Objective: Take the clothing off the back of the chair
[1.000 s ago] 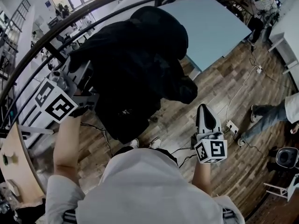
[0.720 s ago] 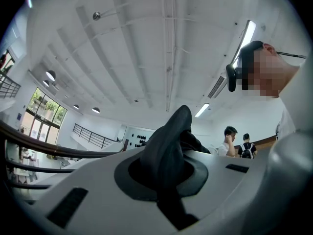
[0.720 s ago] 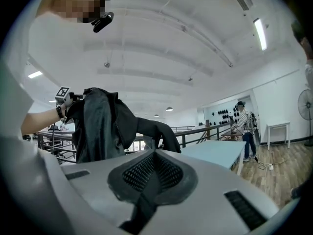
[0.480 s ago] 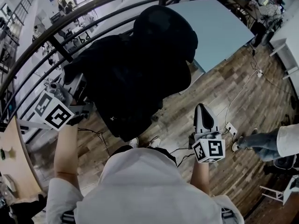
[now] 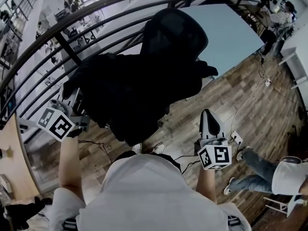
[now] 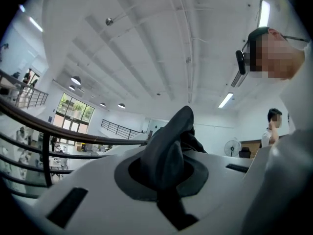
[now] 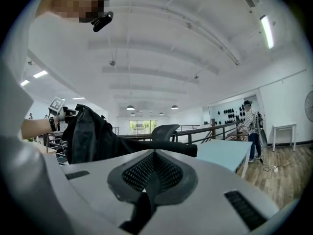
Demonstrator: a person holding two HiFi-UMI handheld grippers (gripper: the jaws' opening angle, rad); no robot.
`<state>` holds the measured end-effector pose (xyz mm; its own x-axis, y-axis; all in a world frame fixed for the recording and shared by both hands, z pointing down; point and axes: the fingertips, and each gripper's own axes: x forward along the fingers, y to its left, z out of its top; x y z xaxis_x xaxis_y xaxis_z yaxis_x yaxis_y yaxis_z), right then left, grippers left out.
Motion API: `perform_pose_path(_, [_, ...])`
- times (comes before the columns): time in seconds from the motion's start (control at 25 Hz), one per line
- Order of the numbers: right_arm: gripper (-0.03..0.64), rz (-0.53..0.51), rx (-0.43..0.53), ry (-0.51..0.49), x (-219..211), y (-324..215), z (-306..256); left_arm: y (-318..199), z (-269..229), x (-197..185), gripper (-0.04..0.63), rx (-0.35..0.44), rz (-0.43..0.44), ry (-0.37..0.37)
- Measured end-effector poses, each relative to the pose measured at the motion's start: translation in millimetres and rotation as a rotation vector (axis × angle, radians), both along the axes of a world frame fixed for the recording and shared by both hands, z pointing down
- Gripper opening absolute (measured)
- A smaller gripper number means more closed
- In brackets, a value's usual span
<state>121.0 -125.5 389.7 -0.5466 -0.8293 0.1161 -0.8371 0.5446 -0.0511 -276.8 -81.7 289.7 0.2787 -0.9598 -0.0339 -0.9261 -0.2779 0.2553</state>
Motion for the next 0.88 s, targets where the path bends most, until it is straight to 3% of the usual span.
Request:
perform_pose_path(0.2, [0.02, -0.026, 0.004, 0.008, -14, -1, -2, 7, 23, -15, 0.046, -0.062, -0.061, -0.081])
perform_pose_path(0.56, [0.02, -0.007, 0.004, 0.009, -13, -3, -5, 59, 40, -77, 0.046, -0.127, -0.287, -0.188])
perform_pose_path(0.72, [0.02, 0.018, 0.005, 0.02, -4, -4, -5, 83, 45, -95, 0.046, -0.133, -0.39, -0.211])
perform_pose_path(0.88, [0.02, 0.033, 0.01, 0.031, 1, -6, -8, 92, 43, -106, 0.045, -0.112, -0.437, -0.199])
